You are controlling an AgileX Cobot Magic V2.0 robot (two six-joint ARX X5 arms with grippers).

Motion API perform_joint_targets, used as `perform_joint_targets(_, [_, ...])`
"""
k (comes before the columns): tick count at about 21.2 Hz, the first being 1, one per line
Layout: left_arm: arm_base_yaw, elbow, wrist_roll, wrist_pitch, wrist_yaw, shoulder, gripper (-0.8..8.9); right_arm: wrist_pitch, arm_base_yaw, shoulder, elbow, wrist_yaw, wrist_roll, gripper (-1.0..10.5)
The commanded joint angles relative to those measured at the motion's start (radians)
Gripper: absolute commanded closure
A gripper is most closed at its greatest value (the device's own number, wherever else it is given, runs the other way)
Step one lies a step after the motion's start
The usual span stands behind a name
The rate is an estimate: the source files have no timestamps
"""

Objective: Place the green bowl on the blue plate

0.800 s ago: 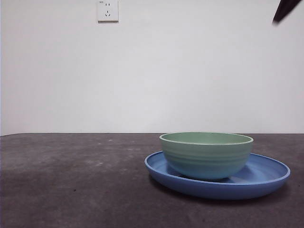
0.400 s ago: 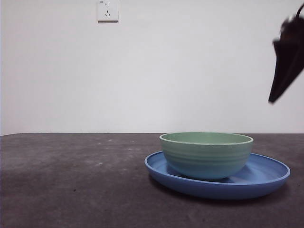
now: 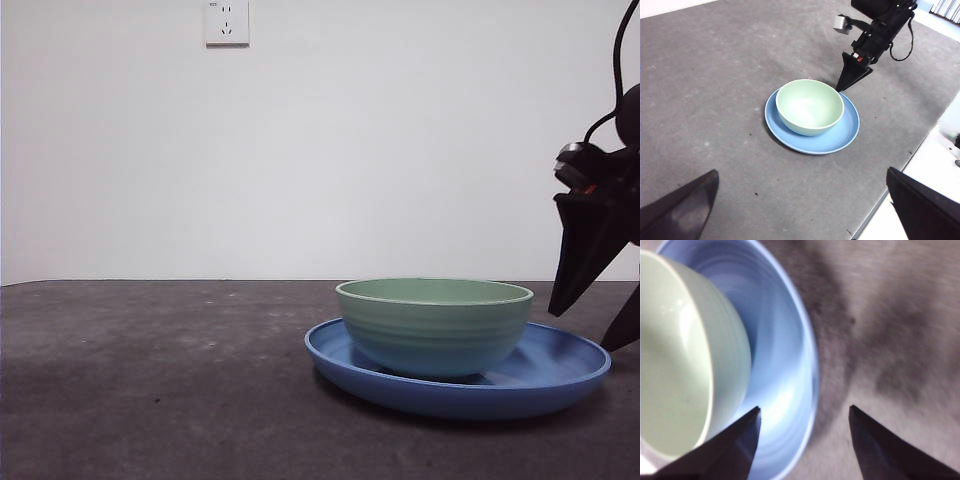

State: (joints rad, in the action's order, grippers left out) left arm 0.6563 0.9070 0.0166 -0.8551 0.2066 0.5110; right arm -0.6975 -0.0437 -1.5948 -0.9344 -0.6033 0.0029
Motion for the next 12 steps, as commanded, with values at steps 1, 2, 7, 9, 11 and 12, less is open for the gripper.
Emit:
perform_joint_targets(1, [0.004, 0.006, 0.003, 0.014, -0.001, 0.004, 1.56, 0.021, -0.013, -0.038, -0.016, -0.006, -0.016, 6.8])
perform_joint_targets(2, [0.004, 0.006, 0.003, 0.014, -0.001, 0.004, 1.56, 0.024, -0.017, -0.048, -0.016, -0.007, -0.014, 6.9])
perform_joint_targets(7, [0.004, 0.006, 0.003, 0.014, -0.001, 0.004, 1.56, 0.031, -0.034, -0.066, -0.016, -0.001, -0.014, 7.6])
perform_joint_targets(9, [0.004, 0.006, 0.003, 0.014, -0.001, 0.004, 1.56, 0.032, -0.035, -0.066, -0.016, 0.001, -0.011, 8.0])
perform_joint_targets(11, [0.004, 0.006, 0.003, 0.014, -0.001, 0.004, 1.56, 0.032, -0.035, -0.066, -0.016, 0.001, -0.008, 8.0])
perform_joint_targets(12, [0.004, 0.006, 0.003, 0.014, -0.001, 0.004, 1.56, 0.032, -0.035, -0.066, -0.016, 0.001, -0.003, 8.0])
